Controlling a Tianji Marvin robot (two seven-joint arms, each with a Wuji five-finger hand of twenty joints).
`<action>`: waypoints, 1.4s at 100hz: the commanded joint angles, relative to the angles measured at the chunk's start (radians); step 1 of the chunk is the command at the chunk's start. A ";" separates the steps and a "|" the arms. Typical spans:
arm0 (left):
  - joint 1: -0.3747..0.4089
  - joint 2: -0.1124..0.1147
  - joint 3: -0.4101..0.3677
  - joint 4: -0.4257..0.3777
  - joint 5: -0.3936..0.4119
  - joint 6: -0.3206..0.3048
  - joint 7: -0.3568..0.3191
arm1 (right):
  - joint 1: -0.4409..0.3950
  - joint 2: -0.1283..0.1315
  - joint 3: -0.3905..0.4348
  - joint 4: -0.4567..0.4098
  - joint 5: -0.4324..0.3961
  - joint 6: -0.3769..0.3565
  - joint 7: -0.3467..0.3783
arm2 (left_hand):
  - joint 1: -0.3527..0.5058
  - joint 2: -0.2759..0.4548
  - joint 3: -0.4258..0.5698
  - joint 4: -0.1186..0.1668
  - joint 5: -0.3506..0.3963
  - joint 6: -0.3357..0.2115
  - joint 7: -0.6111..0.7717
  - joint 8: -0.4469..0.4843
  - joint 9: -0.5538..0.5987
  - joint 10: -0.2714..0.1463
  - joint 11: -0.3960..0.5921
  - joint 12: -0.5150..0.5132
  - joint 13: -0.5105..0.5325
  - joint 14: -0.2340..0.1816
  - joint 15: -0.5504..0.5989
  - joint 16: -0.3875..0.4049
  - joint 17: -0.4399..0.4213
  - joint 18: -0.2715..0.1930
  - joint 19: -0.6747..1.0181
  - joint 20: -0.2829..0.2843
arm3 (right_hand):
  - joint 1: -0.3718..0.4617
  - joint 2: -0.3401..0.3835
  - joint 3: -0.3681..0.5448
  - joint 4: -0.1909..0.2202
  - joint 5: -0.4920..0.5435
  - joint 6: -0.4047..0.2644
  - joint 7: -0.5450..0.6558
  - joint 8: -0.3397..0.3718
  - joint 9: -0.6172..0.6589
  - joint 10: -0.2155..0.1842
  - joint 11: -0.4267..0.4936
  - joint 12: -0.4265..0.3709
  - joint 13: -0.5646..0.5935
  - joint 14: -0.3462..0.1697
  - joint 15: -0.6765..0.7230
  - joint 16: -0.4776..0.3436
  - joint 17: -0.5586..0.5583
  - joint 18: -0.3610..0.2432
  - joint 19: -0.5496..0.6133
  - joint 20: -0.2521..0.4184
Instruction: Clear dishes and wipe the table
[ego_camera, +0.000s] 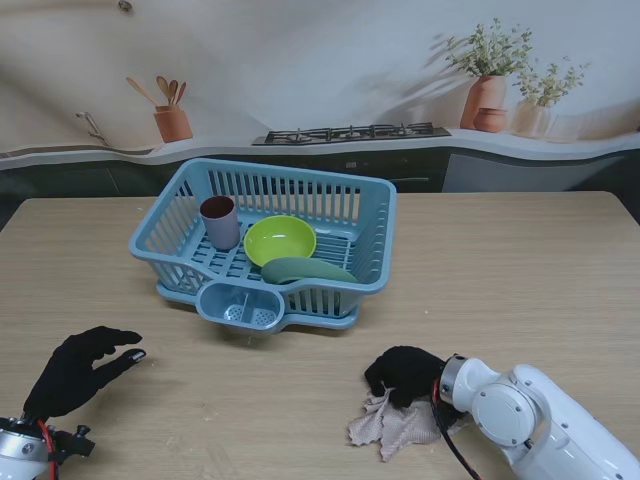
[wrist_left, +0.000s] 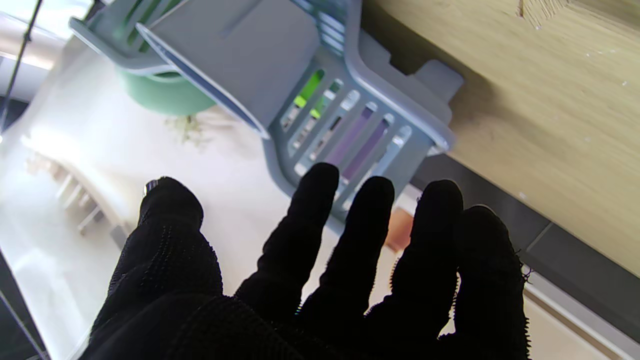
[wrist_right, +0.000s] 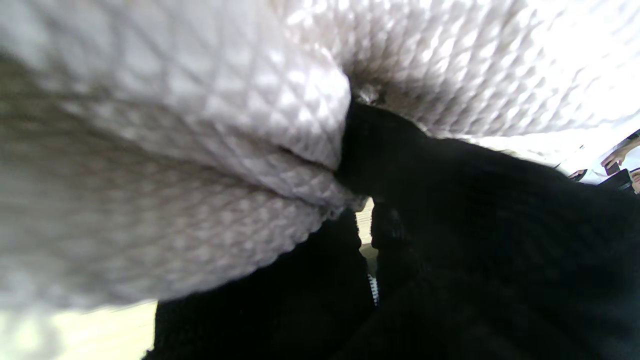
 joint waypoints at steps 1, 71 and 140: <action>0.002 -0.002 0.000 -0.003 -0.003 0.000 -0.012 | -0.060 0.009 0.012 0.058 -0.042 -0.007 0.039 | -0.023 0.019 -0.026 0.022 0.003 0.000 -0.014 0.006 -0.013 0.011 0.001 -0.019 -0.002 0.032 0.009 -0.003 -0.014 0.006 0.003 -0.011 | 0.071 0.039 0.033 -0.017 0.024 0.028 0.009 -0.004 -0.010 -0.011 -0.236 -0.043 -0.016 0.029 -0.136 -0.003 -0.008 -0.058 -0.015 -0.004; 0.001 -0.002 0.000 0.000 0.000 -0.004 -0.012 | -0.208 0.009 0.292 0.058 -0.268 -0.115 0.007 | -0.024 0.020 -0.026 0.022 0.003 -0.001 -0.013 0.006 -0.013 0.011 0.001 -0.019 -0.002 0.030 0.010 -0.003 -0.014 0.006 0.003 -0.011 | 0.071 0.042 0.032 -0.018 0.023 0.032 0.008 -0.003 -0.013 -0.009 -0.234 -0.042 -0.015 0.029 -0.138 0.003 -0.010 -0.057 -0.016 -0.003; 0.001 -0.003 0.001 0.001 -0.003 -0.003 -0.007 | 0.062 -0.003 -0.167 0.123 -0.011 0.069 -0.024 | -0.023 0.021 -0.026 0.022 0.004 -0.001 -0.013 0.006 -0.013 0.012 0.002 -0.019 -0.001 0.029 0.010 -0.002 -0.014 0.006 0.003 -0.011 | 0.069 0.046 0.027 -0.017 0.022 0.031 0.007 -0.002 -0.012 -0.010 -0.234 -0.044 -0.012 0.025 -0.139 0.003 -0.006 -0.056 -0.017 -0.003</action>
